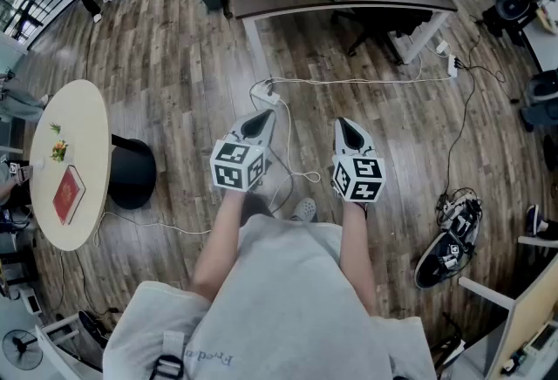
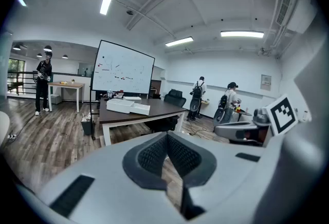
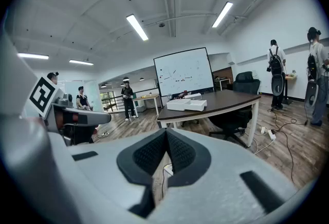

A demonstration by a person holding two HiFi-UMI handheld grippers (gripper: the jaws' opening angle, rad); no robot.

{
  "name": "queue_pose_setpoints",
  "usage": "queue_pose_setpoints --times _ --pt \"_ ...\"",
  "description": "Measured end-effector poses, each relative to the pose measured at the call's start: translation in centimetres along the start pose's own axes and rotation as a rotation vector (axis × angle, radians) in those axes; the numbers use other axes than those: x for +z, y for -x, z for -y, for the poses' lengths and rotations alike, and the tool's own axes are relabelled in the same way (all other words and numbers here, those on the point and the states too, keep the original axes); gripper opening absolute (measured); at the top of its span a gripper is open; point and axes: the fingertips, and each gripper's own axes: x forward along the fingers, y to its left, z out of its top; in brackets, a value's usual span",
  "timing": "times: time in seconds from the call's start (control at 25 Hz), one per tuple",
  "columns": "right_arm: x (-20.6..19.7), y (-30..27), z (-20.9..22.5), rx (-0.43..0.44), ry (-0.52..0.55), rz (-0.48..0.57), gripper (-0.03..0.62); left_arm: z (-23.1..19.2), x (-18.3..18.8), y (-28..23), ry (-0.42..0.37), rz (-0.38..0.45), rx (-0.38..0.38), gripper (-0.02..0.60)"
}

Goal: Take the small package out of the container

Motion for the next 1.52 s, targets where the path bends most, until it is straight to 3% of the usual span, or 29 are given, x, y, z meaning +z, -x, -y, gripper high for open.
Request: queue_pose_setpoints --times 0.52,0.84,0.92,1.2,1.32,1.52 --pt "-0.1 0.1 2.6 -0.028 -0.001 0.007 -0.003 0.4 0.3 -1.4 -0.027 -0.002 0.016 0.005" --pt "1.1 0.9 3.8 0.035 -0.015 0.047 0.007 0.0 0.3 -2.0 -0.038 -0.004 0.080 0.012" --pt "0.9 0.5 4.3 0.043 -0.018 0.031 0.079 -0.3 0.3 -2.6 -0.032 -0.013 0.077 0.074" --pt "0.9 -1.1 6.7 0.062 -0.048 0.011 0.168 -2.4 0.5 -6.3 -0.013 -0.044 0.060 0.168" --pt "1.1 -2.6 8.7 0.053 -0.022 -0.013 0.185 -5.0 0.9 -8.4 0.008 -0.061 0.071 0.199" --pt "2.7 -7.0 13.0 0.101 -0.131 0.009 0.200 -7.8 3.6 -14.2 0.006 -0.059 0.079 0.212"
